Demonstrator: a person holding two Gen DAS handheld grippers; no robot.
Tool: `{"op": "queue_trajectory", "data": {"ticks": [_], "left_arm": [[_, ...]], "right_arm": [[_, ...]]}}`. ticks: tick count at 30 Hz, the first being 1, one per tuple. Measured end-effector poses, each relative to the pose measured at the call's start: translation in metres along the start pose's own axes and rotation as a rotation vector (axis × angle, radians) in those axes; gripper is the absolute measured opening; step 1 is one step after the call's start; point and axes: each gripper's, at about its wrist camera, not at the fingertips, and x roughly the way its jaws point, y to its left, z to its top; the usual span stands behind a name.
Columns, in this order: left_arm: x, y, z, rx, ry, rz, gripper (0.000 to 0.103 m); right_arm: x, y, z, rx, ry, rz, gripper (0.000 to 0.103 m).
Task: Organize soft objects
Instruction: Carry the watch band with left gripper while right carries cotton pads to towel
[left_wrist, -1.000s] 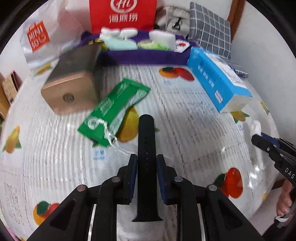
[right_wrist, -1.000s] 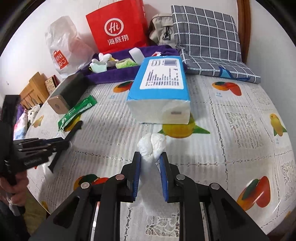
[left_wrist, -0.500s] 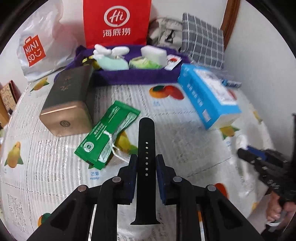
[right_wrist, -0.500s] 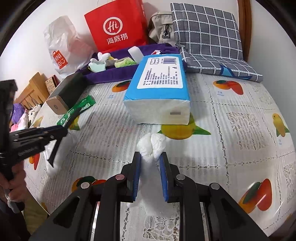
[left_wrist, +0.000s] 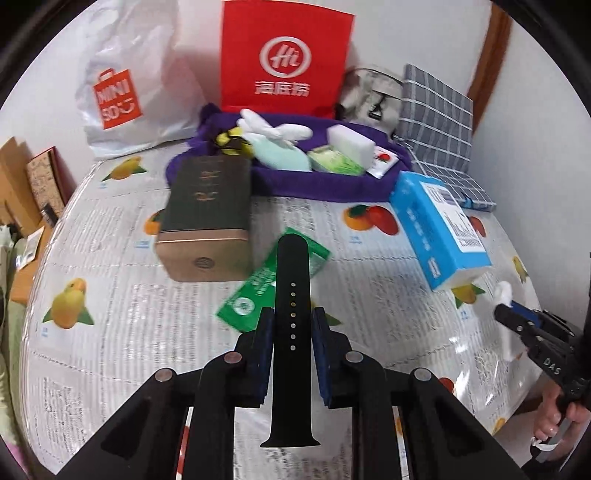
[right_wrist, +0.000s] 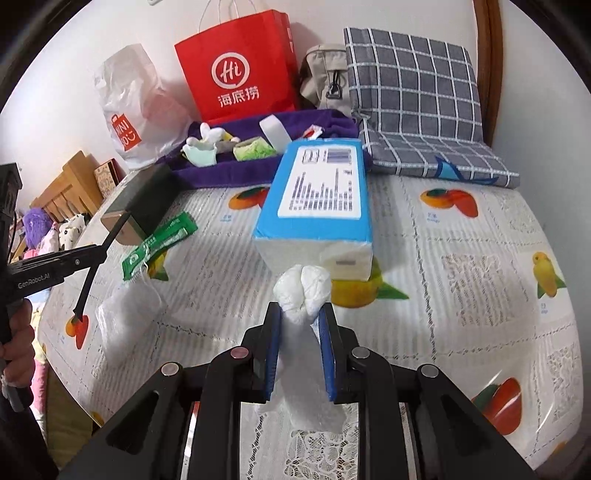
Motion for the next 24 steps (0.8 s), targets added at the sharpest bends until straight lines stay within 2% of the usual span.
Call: {"op": "queue_trajectory", "data": {"ticks": [7, 10, 24], "left_arm": [[-0.009, 0.019, 0.009, -0.054, -0.02, 0.012, 0.019], [-0.015, 0.023, 0.016, -0.056, -0.035, 0.021, 0.019], [-0.022, 0.032, 0.059, -0.071, -0.08, 0.029, 0.019]], "right_arm": [[-0.015, 0.009, 0.022, -0.038, -0.045, 0.003, 0.02], [-0.02, 0.011, 0.036, -0.043, -0.067, 0.032, 0.02], [-0.013, 0.018, 0.097, -0.055, -0.103, 0.057, 0.02]]}}
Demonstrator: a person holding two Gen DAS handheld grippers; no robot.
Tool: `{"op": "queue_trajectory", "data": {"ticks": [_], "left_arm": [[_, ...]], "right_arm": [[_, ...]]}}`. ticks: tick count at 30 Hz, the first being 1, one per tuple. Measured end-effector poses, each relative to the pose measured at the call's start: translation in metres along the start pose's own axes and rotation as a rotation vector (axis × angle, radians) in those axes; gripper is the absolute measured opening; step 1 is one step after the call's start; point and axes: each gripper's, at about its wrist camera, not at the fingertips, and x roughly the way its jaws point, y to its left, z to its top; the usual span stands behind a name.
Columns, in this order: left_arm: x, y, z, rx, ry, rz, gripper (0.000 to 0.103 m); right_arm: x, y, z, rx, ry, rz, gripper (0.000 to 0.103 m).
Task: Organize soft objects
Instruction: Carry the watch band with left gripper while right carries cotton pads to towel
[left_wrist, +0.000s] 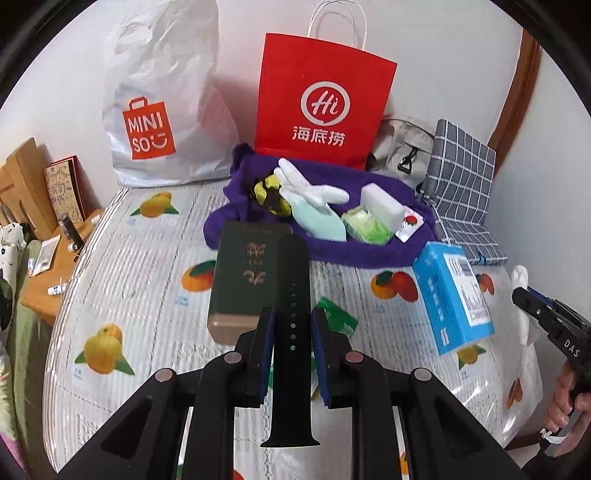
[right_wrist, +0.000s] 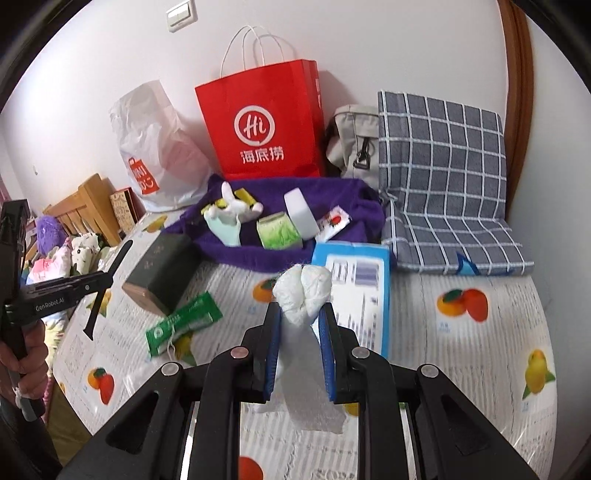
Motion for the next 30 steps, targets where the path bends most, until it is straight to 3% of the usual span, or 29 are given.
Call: {"op": "queue_trajectory", "data": {"ticks": [20, 30], "left_arm": [[0.022, 0.006, 0.086, -0.027, -0.066, -0.01, 0.019], [0.043, 0.006, 0.124, -0.04, -0.071, -0.014, 0.019]], "right_arm": [[0.026, -0.009, 0.09, -0.013, -0.072, -0.045, 0.02], [0.065, -0.01, 0.143, -0.013, -0.068, 0.016, 0.02]]}}
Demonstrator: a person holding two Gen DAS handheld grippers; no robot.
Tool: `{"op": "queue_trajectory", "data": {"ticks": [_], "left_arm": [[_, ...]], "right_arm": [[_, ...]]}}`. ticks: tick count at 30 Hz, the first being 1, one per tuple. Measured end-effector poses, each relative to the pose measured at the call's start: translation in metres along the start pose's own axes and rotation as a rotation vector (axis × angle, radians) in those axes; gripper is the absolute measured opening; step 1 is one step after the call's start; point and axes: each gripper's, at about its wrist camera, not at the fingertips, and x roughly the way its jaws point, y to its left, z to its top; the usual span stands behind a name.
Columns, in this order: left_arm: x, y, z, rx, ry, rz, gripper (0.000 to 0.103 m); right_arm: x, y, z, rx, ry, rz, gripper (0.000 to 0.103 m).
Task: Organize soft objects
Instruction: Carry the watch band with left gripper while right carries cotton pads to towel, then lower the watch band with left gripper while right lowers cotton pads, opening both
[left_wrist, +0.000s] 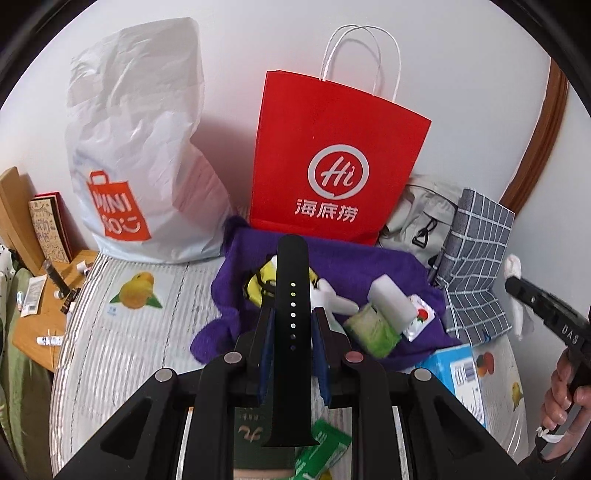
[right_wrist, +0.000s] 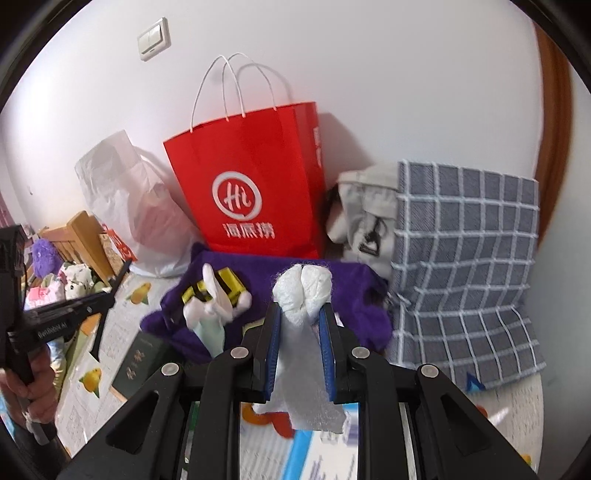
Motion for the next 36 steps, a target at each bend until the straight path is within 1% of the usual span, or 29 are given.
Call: {"op": "queue_trajectory", "data": {"ticks": [6, 12, 16, 21, 23, 25, 28, 32, 33, 35, 36], "left_arm": [[0.022, -0.004, 0.015, 0.0, 0.009, -0.002, 0.019], [0.045, -0.008, 0.026, 0.013, 0.025, 0.005, 0.019], [0.064, -0.006, 0.033, -0.003, 0.033, 0.005, 0.019], [0.091, 0.006, 0.037, -0.045, 0.054, -0.011, 0.019], [0.101, 0.011, 0.034, -0.059, 0.066, -0.013, 0.019], [0.112, 0.015, 0.034, -0.065, 0.101, -0.006, 0.019], [0.12, 0.02, 0.033, -0.065, 0.119, -0.005, 0.019], [0.126, 0.022, 0.034, -0.072, 0.133, -0.03, 0.019], [0.128, 0.023, 0.033, -0.082, 0.142, -0.057, 0.019], [0.13, 0.02, 0.033, -0.08, 0.151, -0.081, 0.019], [0.13, 0.019, 0.033, -0.072, 0.15, -0.074, 0.019]], "right_arm": [[0.016, 0.005, 0.023, -0.018, -0.031, 0.009, 0.02], [0.043, -0.003, 0.024, -0.011, -0.012, 0.01, 0.02], [0.069, -0.018, 0.019, 0.005, 0.053, -0.002, 0.02], [0.085, -0.031, 0.018, -0.005, 0.086, -0.03, 0.02], [0.095, -0.036, 0.016, 0.004, 0.111, -0.027, 0.02], [0.109, -0.039, 0.013, 0.015, 0.138, -0.016, 0.02], [0.128, -0.042, 0.007, 0.036, 0.177, -0.004, 0.02], [0.155, -0.042, -0.002, 0.056, 0.227, 0.014, 0.022], [0.16, -0.041, -0.005, 0.053, 0.234, 0.02, 0.023], [0.17, -0.038, -0.01, 0.046, 0.259, 0.021, 0.023], [0.174, -0.037, -0.012, 0.045, 0.27, 0.02, 0.023]]}}
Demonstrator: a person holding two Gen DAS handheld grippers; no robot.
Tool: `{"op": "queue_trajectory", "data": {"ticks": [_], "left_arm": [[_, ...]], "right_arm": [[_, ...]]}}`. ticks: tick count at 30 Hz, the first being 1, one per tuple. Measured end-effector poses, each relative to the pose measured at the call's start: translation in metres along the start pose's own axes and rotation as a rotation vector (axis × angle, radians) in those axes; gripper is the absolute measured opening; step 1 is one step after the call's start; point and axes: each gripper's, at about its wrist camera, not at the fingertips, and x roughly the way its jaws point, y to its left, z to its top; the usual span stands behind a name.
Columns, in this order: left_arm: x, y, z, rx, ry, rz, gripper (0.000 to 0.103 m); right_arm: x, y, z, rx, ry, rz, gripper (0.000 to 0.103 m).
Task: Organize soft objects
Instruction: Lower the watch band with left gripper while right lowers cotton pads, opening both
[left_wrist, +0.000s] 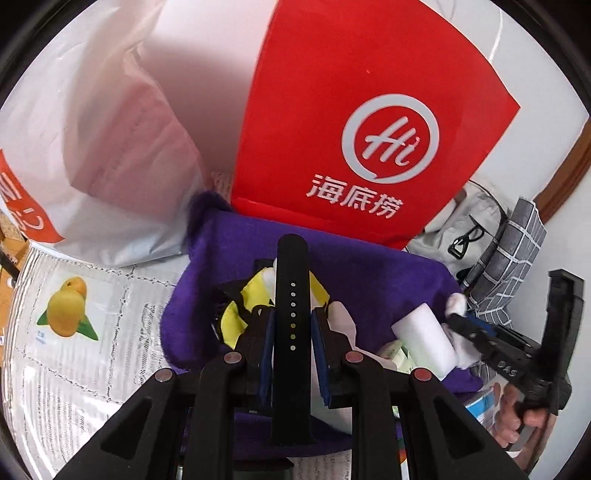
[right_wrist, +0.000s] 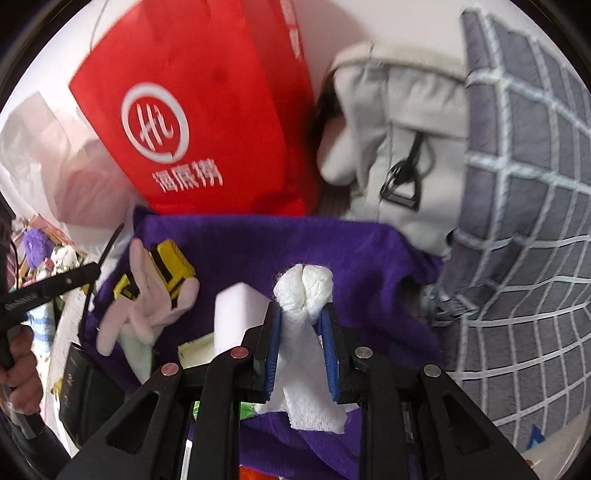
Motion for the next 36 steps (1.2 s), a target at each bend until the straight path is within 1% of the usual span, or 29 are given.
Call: {"op": "queue_trajectory", "data": {"ticks": [3, 6, 10, 15, 16, 18, 19, 20, 22, 25, 28, 29, 30, 31, 33, 35, 36], "left_arm": [[0.002, -0.002, -0.001, 0.017, -0.003, 0.035, 0.019], [0.004, -0.002, 0.0, 0.012, 0.004, 0.028, 0.019], [0.008, -0.004, -0.001, 0.009, 0.021, 0.018, 0.019], [0.023, -0.011, -0.005, 0.024, 0.06, 0.028, 0.019], [0.026, -0.012, -0.005, 0.025, 0.066, 0.033, 0.019], [0.03, -0.012, -0.007, 0.025, 0.08, 0.051, 0.02], [0.032, -0.013, -0.007, 0.026, 0.087, 0.053, 0.02], [0.033, -0.013, -0.008, 0.028, 0.089, 0.051, 0.02], [0.032, -0.013, -0.008, 0.024, 0.09, 0.049, 0.02], [0.03, -0.012, -0.008, 0.009, 0.095, 0.035, 0.02], [0.023, -0.014, -0.008, 0.01, 0.098, 0.014, 0.02], [0.02, -0.015, -0.007, 0.01, 0.095, 0.005, 0.022], [0.015, -0.016, -0.007, 0.01, 0.091, -0.002, 0.029], [0.011, -0.018, -0.007, 0.013, 0.084, -0.007, 0.031], [0.002, -0.021, -0.007, 0.02, 0.066, -0.002, 0.031], [-0.01, -0.026, -0.006, 0.03, 0.048, -0.003, 0.031], [-0.015, -0.028, -0.006, 0.035, 0.041, -0.013, 0.032]], "right_arm": [[0.009, 0.004, -0.003, -0.006, 0.017, 0.002, 0.023], [0.015, 0.006, -0.005, -0.015, 0.036, -0.02, 0.023], [0.022, 0.007, -0.007, -0.007, 0.056, -0.012, 0.023], [0.023, 0.013, -0.006, -0.027, 0.046, -0.026, 0.023], [0.023, 0.014, -0.006, -0.031, 0.047, -0.028, 0.025], [0.021, 0.015, -0.006, -0.034, 0.044, -0.035, 0.036], [0.02, 0.016, -0.005, -0.033, 0.036, -0.037, 0.044], [0.017, 0.016, -0.004, -0.033, 0.024, -0.035, 0.049], [0.01, 0.015, -0.003, -0.032, 0.006, -0.025, 0.05], [0.001, 0.014, -0.002, -0.026, -0.015, -0.02, 0.056], [-0.008, 0.017, -0.001, -0.022, -0.029, -0.021, 0.056], [-0.013, 0.018, -0.002, -0.026, -0.037, -0.021, 0.056], [-0.018, 0.02, -0.002, -0.03, -0.046, -0.023, 0.056], [-0.023, 0.023, -0.003, -0.034, -0.057, -0.027, 0.056], [-0.035, 0.029, -0.005, -0.047, -0.085, -0.033, 0.057], [-0.047, 0.034, -0.011, -0.055, -0.114, -0.039, 0.065], [-0.051, 0.036, -0.016, -0.055, -0.124, -0.041, 0.066]]}}
